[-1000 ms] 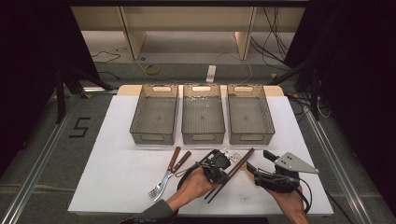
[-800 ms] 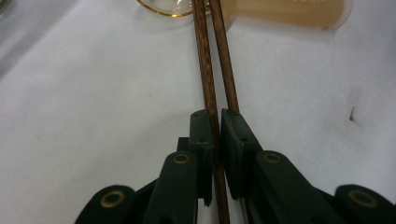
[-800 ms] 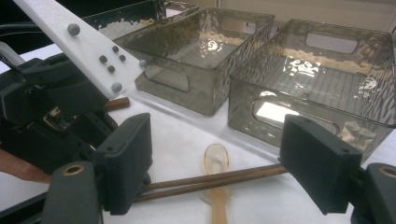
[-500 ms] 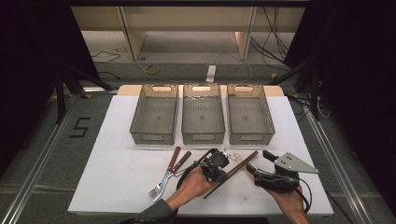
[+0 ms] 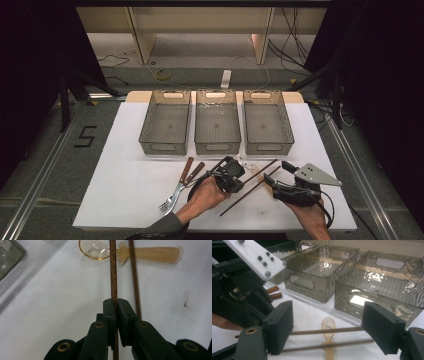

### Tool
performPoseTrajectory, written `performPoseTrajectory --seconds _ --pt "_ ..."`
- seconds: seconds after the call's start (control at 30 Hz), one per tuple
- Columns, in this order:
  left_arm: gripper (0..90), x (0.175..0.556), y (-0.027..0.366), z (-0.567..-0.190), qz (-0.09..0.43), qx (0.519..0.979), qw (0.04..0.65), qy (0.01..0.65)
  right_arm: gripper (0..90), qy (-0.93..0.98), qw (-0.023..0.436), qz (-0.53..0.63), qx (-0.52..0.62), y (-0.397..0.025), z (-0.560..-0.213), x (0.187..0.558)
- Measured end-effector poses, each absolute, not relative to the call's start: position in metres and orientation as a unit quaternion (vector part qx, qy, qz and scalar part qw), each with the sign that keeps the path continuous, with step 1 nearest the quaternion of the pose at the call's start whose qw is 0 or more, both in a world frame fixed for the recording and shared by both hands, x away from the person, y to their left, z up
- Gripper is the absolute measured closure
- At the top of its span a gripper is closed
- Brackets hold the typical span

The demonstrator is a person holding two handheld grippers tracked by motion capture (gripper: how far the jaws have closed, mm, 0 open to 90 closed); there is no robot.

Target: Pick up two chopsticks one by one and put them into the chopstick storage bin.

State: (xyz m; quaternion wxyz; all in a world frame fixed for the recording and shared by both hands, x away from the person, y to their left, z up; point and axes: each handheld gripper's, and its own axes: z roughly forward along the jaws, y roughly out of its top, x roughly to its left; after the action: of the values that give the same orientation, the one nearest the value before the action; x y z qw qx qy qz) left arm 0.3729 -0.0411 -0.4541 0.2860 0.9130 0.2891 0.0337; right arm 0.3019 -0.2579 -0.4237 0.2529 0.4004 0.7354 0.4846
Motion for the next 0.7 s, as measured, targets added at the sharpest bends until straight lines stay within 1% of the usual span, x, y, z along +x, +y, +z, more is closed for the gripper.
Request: performPoseTrajectory --seconds 0.2,0.4,0.7 --pt "85.0 0.375 -0.035 -0.449 0.035 0.907 0.300 0.294 25.9 0.736 0.252 0.485 0.399 -0.257 -0.424 0.302" --pt "85.0 0.377 -0.027 -0.434 0.045 0.901 0.319 0.292 25.9 0.737 0.251 0.485 0.399 -0.257 -0.425 0.302" --pt "85.0 0.387 0.001 -0.409 0.061 0.882 0.350 0.311 25.9 0.737 0.251 0.484 0.399 -0.257 -0.425 0.302"
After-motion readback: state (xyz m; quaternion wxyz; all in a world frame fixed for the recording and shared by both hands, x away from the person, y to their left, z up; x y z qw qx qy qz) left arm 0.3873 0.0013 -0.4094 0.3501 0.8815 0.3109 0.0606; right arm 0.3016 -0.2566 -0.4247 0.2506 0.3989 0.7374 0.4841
